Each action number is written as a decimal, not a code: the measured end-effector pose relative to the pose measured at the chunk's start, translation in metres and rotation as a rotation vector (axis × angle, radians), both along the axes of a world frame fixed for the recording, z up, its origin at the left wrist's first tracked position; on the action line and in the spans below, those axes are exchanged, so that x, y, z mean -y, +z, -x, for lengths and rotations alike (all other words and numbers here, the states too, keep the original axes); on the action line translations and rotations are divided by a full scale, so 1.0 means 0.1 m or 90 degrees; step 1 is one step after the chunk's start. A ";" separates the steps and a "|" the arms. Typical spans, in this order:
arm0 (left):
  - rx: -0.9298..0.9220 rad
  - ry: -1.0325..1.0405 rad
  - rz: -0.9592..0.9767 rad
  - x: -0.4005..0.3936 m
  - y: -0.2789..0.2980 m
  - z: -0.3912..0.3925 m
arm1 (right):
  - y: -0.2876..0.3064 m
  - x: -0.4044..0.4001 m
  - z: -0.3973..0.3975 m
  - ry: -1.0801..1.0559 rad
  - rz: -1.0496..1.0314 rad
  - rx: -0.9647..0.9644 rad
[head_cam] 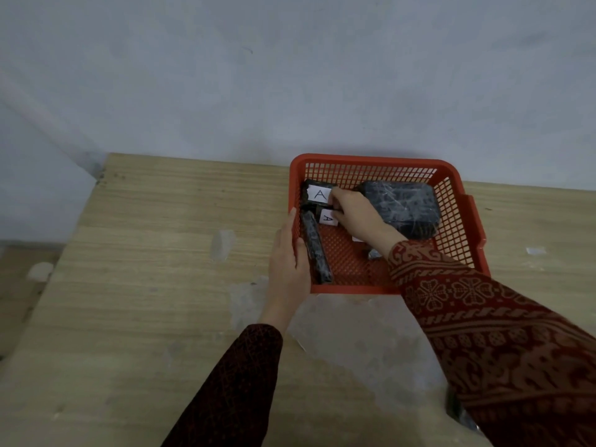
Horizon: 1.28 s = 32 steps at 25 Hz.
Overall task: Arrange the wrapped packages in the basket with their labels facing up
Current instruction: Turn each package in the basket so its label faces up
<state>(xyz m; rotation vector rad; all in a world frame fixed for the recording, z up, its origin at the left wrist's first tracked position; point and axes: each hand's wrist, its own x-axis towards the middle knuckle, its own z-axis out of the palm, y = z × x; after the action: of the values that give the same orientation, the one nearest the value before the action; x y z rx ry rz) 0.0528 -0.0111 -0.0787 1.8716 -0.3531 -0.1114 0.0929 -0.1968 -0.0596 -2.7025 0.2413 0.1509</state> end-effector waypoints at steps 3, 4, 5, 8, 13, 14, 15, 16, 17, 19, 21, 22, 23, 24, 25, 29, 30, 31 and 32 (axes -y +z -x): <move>0.003 0.004 -0.007 0.00 -0.01 0.00 | -0.05 0.01 0.08 0.037 0.082 0.055; 0.005 0.008 -0.008 0.00 -0.01 0.00 | -0.09 0.00 0.12 0.056 0.110 0.059; 0.007 0.011 -0.007 0.01 -0.02 0.00 | -0.13 0.00 0.15 0.077 0.143 0.050; 0.014 0.014 0.000 0.02 -0.03 0.00 | -0.15 -0.01 0.18 0.106 0.202 0.015; 0.023 0.016 0.011 0.02 -0.03 0.00 | -0.07 -0.29 0.29 -0.029 0.072 0.072; 0.026 0.016 0.012 0.02 -0.04 0.00 | -0.10 -0.38 0.33 -0.068 0.038 0.004; 0.028 0.017 0.013 0.02 -0.04 0.00 | -0.12 -0.44 0.37 -0.090 0.009 -0.083; 0.028 0.017 0.014 0.02 -0.04 0.00 | -0.16 -0.47 0.40 -0.100 -0.019 -0.151; 0.026 0.015 0.015 0.02 -0.04 0.00 | -0.18 -0.49 0.42 -0.105 -0.048 -0.178; 0.022 0.013 0.013 0.02 -0.04 -0.01 | -0.17 -0.47 0.44 -0.114 -0.111 -0.158; 0.021 0.009 0.009 0.01 -0.03 -0.01 | -0.12 -0.42 0.45 -0.124 -0.175 -0.136; 0.025 0.009 0.008 0.02 -0.03 -0.01 | -0.08 -0.38 0.46 -0.125 -0.200 -0.135; 0.026 0.010 0.008 0.02 -0.02 0.00 | -0.04 -0.33 0.47 -0.123 -0.227 -0.132; 0.023 0.011 0.008 0.01 -0.02 0.00 | -0.01 -0.28 0.49 -0.118 -0.249 -0.126; 0.017 0.011 0.008 0.01 -0.02 0.01 | 0.02 -0.24 0.51 -0.111 -0.261 -0.113; 0.008 0.006 0.010 0.01 -0.01 0.01 | 0.13 -0.08 0.74 -0.102 -0.336 -0.088; 0.007 0.005 0.012 0.01 0.00 0.02 | 0.14 -0.05 0.81 -0.074 -0.356 -0.124; 0.006 0.005 0.014 0.01 0.00 0.02 | 0.13 -0.03 0.86 -0.036 -0.349 -0.162; 0.003 0.005 0.018 0.01 0.00 0.02 | 0.11 0.00 0.89 0.007 -0.312 -0.193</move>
<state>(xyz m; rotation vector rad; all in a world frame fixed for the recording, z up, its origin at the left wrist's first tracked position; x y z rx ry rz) 0.0506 -0.0119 -0.0790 1.8461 -0.3496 -0.0964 0.0040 -0.1966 -0.0482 -2.1856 0.2409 0.5488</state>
